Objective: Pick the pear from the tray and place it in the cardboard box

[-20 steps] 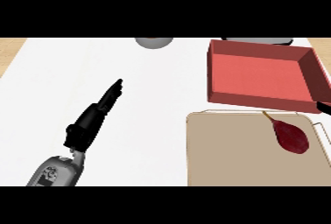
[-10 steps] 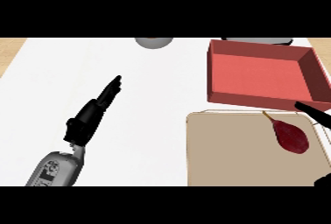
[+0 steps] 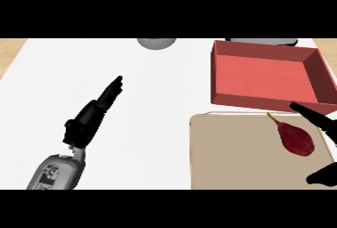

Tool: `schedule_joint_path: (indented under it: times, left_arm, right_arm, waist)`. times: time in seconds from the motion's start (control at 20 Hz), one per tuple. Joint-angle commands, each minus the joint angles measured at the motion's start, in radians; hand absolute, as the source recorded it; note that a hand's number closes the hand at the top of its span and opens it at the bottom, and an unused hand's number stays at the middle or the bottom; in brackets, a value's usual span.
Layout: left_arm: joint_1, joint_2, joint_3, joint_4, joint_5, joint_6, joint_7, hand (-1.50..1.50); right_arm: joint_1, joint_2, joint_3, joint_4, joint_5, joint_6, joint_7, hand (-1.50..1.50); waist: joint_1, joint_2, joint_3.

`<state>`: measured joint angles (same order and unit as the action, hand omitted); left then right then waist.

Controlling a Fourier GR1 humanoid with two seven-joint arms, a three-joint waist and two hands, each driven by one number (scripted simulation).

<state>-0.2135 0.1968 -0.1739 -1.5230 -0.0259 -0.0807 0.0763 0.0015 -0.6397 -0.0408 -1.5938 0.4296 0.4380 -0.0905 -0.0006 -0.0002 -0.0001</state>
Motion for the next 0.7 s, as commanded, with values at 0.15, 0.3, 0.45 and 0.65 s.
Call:
schedule_joint_path:
  times: [0.15,0.3,0.45,0.65]
  left_arm:
    - [-0.014,-0.068,-0.008,-0.022,-0.07,0.025,0.033,0.0]
    - [0.03,-0.043,0.019,-0.023,-0.051,-0.038,0.007,0.0]
    - [-0.015,-0.068,0.04,0.062,-0.081,-0.026,-0.039,0.0]
    - [-0.004,-0.084,0.049,0.037,-0.087,-0.035,-0.021,0.0]
  right_arm:
    - [-0.013,0.018,-0.028,-0.045,0.04,0.115,0.033,-1.5]
    - [-0.009,0.047,-0.009,0.017,0.116,0.093,-0.032,-1.5]
    - [-0.073,0.1,0.012,0.108,0.176,0.063,-0.032,-1.5]
    - [-0.063,0.156,0.029,0.142,0.235,0.027,-0.047,-1.5]
  waist:
    - [-0.002,0.0,0.0]
    - [-0.001,0.0,0.0]
    - [0.0,0.001,0.0]
    - [0.0,0.0,0.0]
